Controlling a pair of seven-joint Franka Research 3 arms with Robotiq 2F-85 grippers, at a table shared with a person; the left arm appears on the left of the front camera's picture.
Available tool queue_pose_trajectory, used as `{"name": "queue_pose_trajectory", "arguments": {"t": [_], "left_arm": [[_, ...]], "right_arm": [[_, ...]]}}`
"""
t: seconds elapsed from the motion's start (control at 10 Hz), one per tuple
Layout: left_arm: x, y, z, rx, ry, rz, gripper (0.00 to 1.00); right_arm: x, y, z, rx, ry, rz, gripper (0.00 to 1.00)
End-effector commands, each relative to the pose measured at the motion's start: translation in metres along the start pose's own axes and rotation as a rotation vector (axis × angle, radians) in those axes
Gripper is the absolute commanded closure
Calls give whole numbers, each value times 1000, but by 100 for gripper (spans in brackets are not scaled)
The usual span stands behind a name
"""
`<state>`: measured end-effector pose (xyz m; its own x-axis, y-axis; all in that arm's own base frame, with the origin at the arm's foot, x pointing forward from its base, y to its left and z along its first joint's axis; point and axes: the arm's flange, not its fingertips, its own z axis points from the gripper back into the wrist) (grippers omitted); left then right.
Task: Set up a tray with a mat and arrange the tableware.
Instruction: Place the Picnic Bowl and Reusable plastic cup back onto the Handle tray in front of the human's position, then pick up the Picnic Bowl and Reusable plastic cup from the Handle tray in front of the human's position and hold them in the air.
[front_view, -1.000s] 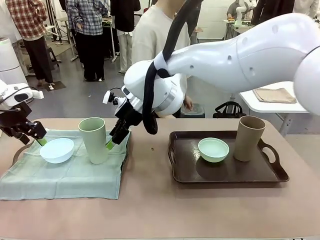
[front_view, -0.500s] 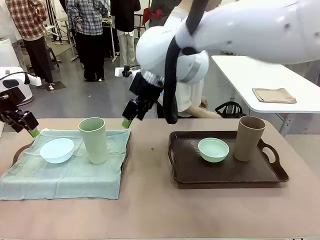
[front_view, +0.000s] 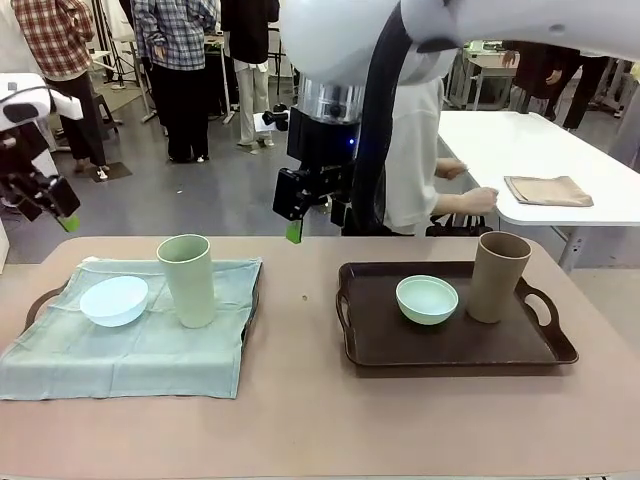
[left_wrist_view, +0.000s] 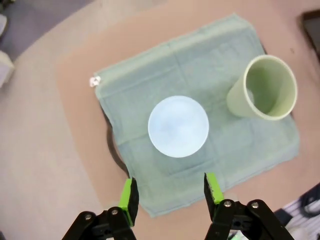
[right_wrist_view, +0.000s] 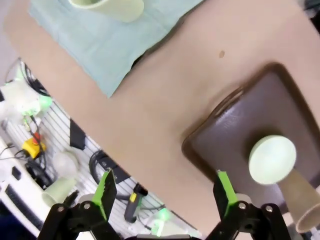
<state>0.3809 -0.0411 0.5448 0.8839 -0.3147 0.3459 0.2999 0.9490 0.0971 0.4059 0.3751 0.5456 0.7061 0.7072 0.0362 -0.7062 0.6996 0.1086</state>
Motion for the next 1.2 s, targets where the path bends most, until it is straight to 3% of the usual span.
{"name": "queue_pose_trajectory", "arguments": {"t": [0.0, 0.1, 1.1], "left_arm": [[3, 3, 12, -3, 14, 108, 30], [0, 0, 0, 0, 0, 0, 30], [0, 0, 0, 0, 0, 0, 30]], "right_arm": [[2, 5, 6, -25, -20, 43, 0], [0, 0, 0, 0, 0, 0, 0], [0, 0, 0, 0, 0, 0, 0]]}}
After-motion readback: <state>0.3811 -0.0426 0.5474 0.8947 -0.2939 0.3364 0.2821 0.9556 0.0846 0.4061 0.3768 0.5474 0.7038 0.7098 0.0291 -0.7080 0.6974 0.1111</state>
